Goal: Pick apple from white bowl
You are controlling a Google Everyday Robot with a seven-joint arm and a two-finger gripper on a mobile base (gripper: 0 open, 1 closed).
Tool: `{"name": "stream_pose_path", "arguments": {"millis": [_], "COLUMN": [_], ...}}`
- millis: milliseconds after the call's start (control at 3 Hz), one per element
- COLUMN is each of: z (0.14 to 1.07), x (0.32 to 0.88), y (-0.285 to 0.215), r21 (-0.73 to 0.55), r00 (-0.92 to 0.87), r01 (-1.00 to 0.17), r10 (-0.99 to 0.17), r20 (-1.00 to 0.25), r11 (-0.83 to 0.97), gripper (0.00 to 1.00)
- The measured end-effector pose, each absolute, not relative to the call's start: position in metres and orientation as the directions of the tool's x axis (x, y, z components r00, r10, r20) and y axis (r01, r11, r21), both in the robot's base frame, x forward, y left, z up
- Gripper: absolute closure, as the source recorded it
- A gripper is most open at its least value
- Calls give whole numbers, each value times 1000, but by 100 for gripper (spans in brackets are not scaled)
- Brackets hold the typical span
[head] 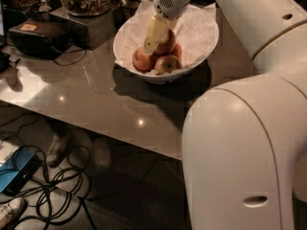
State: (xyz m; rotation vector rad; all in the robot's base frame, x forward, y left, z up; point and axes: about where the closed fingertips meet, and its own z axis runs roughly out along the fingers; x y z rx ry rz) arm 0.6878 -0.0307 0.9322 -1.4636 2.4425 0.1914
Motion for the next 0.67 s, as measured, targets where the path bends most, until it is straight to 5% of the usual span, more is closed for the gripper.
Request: {"name": "stream_pose_path", "arguments": {"millis": [667], "z": [929], "x": [700], "y": [-22], "r21": [-53], "r00": [-435], "r01": [-876], "r10": [-833], "r20": [-342], "r11": [480], "gripper": [69]}}
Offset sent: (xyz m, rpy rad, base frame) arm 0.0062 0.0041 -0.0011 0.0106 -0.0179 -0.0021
